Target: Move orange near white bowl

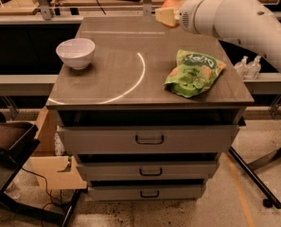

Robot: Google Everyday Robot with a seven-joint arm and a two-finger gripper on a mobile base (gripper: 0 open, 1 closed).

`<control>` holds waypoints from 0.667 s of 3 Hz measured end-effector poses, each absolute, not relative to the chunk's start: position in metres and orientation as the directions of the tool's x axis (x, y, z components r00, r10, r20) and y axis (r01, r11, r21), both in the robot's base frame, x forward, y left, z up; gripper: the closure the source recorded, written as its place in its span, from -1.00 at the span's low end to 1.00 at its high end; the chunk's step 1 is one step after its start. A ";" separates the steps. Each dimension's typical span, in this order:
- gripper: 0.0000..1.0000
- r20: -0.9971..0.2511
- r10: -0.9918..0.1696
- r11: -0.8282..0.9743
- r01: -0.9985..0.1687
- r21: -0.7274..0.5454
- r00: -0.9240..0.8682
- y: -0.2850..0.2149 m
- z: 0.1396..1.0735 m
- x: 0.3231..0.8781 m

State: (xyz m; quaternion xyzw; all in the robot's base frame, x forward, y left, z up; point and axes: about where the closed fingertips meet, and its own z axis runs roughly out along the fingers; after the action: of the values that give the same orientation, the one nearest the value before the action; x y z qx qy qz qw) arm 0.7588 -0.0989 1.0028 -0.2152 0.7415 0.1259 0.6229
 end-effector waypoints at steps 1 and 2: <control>1.00 -0.979 -0.159 0.829 -0.555 -0.064 -0.124 -0.065 0.995 0.751; 1.00 -0.981 -0.131 0.761 -0.649 -0.007 -0.142 -0.022 0.979 0.745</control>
Offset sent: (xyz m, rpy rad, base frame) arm -0.0177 0.1035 -0.0370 0.1037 0.0753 0.2946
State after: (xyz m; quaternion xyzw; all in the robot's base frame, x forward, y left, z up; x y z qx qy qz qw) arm 0.7453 -0.0220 0.9794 -0.2694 0.7239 0.2170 0.5969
